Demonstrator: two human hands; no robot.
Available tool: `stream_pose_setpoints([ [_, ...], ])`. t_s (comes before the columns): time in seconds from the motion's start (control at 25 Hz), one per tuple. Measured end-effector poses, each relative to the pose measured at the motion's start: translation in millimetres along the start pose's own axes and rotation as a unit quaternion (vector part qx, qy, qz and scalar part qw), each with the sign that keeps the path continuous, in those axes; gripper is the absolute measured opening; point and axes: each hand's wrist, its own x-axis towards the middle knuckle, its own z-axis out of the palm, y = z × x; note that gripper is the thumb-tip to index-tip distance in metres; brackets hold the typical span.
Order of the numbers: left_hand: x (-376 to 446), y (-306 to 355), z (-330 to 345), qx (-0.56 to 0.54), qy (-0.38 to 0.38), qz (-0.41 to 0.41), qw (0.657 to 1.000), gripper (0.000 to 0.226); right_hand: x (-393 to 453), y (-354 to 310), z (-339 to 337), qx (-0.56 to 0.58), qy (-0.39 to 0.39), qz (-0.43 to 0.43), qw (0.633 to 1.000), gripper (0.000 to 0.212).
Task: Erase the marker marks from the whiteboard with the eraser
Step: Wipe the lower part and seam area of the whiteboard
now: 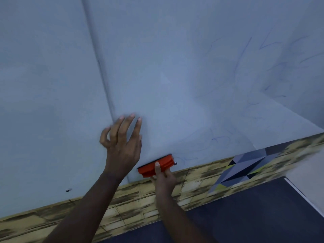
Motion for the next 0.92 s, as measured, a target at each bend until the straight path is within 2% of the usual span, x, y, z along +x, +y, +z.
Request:
stream_pose_setpoints([
  [0.08, 27, 8, 9, 0.002, 0.009, 0.022, 1.000, 0.052, 13, 14, -10, 0.025, 0.013, 0.111, 0.993, 0.018],
  [0.16, 42, 13, 19, 0.016, 0.012, 0.041, 0.999, 0.057, 24, 21, -18, 0.042, 0.003, 0.164, 0.986, 0.012],
  [0.24, 41, 16, 28, 0.042, 0.010, 0.047, 0.998, 0.064, 35, 28, -26, 0.050, -0.004, 0.181, 0.982, 0.016],
  [0.36, 34, 15, 37, 0.064, 0.011, 0.055, 0.996, 0.070, 51, 29, -43, 0.063, 0.007, 0.188, 0.980, 0.034],
  [0.48, 33, 14, 39, 0.069, 0.016, 0.057, 0.996, 0.070, 71, 12, -67, 0.091, 0.035, 0.149, 0.984, 0.040],
  [0.64, 31, 15, 41, 0.073, 0.023, 0.052, 0.996, 0.068, 101, -36, -87, 0.117, 0.085, 0.006, 0.990, 0.047],
  [0.8, 29, 20, 46, 0.074, 0.033, 0.038, 0.996, 0.066, 86, -63, -74, 0.096, 0.104, -0.033, 0.989, 0.066],
  [0.92, 25, 28, 50, 0.068, 0.040, 0.014, 0.997, 0.064, 58, -59, -51, 0.043, 0.096, -0.060, 0.993, 0.064],
])
